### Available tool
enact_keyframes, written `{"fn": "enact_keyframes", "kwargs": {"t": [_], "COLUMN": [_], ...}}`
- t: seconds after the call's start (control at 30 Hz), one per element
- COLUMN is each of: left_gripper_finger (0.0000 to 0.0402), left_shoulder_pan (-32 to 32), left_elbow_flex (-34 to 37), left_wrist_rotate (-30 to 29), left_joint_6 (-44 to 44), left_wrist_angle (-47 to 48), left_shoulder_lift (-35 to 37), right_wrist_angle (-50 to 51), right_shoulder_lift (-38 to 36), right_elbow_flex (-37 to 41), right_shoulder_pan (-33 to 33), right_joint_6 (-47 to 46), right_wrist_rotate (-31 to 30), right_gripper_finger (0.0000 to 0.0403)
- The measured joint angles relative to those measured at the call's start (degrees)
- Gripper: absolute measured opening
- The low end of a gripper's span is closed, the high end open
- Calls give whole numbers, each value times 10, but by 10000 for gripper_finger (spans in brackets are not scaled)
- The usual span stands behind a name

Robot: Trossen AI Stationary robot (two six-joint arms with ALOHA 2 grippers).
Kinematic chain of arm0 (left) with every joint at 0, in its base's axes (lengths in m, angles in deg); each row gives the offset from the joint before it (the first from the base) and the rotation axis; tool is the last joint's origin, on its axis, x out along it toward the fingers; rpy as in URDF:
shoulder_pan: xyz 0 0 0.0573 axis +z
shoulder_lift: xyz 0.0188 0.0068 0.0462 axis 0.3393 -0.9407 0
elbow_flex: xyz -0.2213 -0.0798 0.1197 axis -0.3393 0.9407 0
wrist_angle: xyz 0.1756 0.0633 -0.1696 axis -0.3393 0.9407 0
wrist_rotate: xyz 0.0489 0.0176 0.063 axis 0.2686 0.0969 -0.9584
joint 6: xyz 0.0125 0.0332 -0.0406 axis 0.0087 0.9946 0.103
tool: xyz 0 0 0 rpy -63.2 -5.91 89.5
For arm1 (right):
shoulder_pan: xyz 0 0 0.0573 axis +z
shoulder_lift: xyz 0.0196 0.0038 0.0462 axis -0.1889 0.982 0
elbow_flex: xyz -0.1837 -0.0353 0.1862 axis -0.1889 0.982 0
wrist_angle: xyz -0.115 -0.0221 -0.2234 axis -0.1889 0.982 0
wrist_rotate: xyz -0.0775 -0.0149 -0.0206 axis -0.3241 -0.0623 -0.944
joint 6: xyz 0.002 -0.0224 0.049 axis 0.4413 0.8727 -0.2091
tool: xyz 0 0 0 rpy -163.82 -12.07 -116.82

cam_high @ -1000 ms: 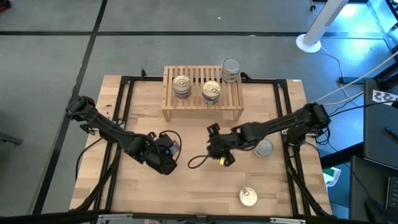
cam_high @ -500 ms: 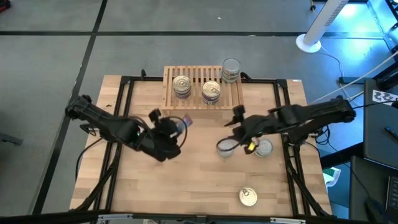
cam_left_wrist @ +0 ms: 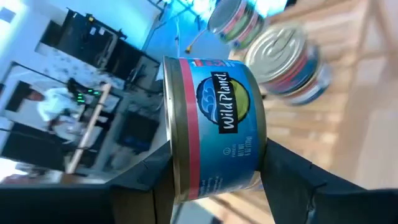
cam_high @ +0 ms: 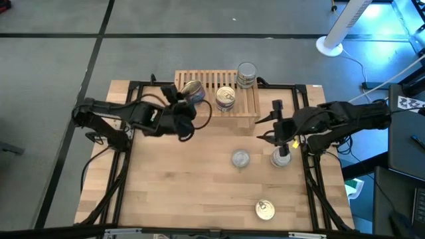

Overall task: Stack canned seafood by type on shelf
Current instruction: Stack the blue tuna can on top of the blue tuna can on the shelf

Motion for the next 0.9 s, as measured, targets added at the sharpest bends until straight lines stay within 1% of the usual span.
{"fn": "enact_keyframes", "kwargs": {"t": [0.13, 0.37, 0.77, 0.9], "left_gripper_finger": [183, 183, 183, 183], "left_shoulder_pan": [37, 87, 117, 121], "left_elbow_flex": [0, 0, 0, 0], "left_wrist_rotate": [3, 4, 10, 14], "left_joint_6": [53, 116, 246, 258], "left_wrist_angle": [0, 1, 2, 23], "left_shoulder_lift": [-8, -32, -85, -90], "right_wrist_angle": [1, 2, 3, 3], "right_shoulder_lift": [-7, -5, -5, -5], "right_elbow_flex": [0, 0, 0, 0], "right_shoulder_pan": [0, 0, 0, 0], "right_joint_6": [-13, -23, -23, -23], "right_wrist_rotate": [1, 1, 1, 1], "right_gripper_finger": [230, 230, 230, 230]}}
